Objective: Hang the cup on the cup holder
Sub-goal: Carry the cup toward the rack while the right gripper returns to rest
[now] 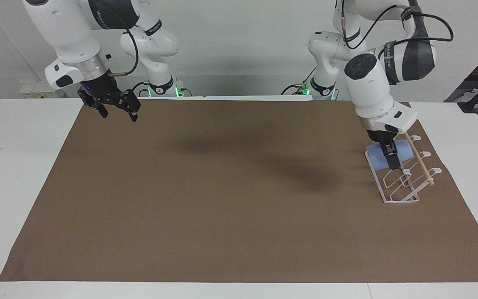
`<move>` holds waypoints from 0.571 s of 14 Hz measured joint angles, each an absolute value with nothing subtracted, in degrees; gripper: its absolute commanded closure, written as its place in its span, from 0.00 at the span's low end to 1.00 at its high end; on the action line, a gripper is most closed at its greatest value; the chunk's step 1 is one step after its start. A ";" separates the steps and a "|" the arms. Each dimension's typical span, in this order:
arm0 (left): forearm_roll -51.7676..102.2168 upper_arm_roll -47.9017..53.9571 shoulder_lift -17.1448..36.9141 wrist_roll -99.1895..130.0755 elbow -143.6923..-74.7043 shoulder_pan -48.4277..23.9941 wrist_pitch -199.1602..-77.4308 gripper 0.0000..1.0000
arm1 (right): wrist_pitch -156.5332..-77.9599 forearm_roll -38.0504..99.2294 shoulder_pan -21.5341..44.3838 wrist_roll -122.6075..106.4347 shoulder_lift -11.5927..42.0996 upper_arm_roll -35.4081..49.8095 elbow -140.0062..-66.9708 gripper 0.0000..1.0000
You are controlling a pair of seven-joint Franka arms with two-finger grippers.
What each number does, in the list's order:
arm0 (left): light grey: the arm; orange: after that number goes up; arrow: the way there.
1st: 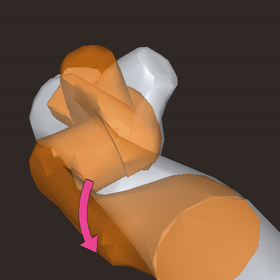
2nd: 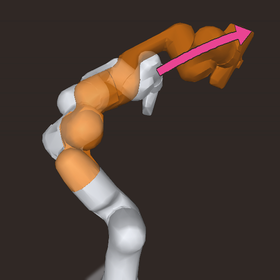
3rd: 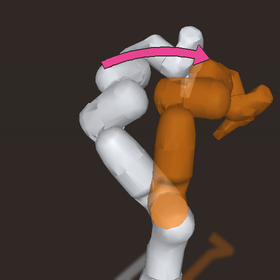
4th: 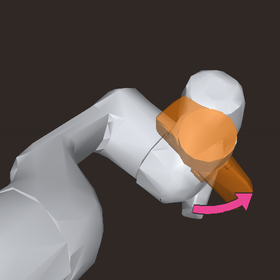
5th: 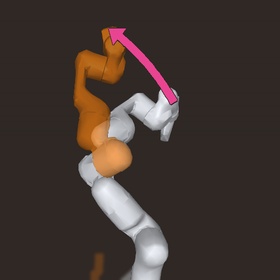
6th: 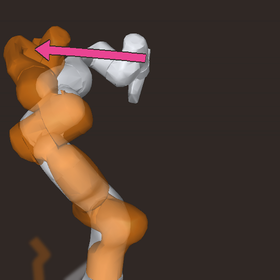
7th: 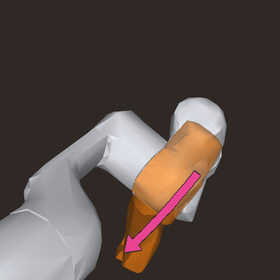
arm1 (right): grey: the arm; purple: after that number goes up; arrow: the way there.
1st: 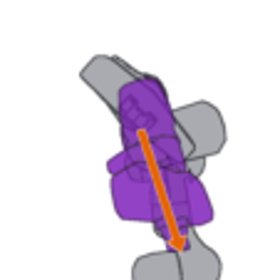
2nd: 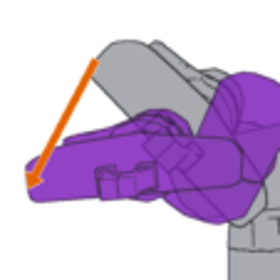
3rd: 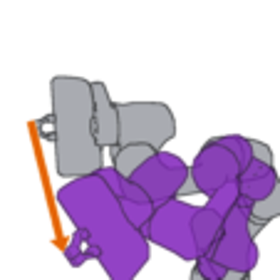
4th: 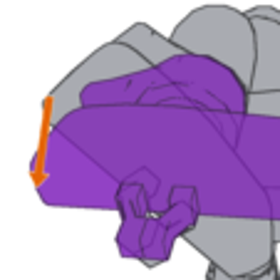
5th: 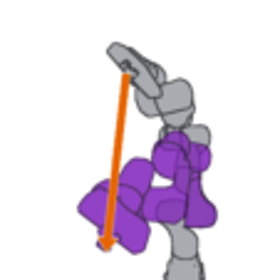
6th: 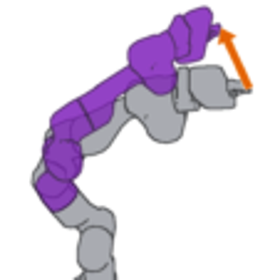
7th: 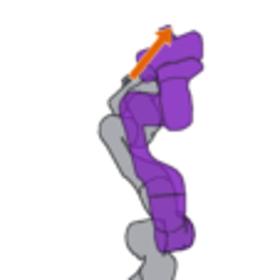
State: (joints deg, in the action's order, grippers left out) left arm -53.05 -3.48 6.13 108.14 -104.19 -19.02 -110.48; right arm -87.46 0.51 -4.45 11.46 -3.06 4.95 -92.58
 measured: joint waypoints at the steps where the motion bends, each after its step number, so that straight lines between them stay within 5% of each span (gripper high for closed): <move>1: -60.24 -3.48 7.12 108.13 -104.45 -17.50 -110.49 0.71 | -84.58 0.17 -5.75 10.03 -3.00 4.92 -90.46 0.01; 8: -72.88 -2.97 11.97 108.16 -108.38 -17.34 -108.78 0.71 | -80.67 0.01 -7.30 3.86 -0.91 5.15 -87.98 0.01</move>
State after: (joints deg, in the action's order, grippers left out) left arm -72.88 -2.97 11.97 108.16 -108.38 -17.34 -108.78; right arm -80.67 0.01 -7.30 3.86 -0.91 5.15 -87.98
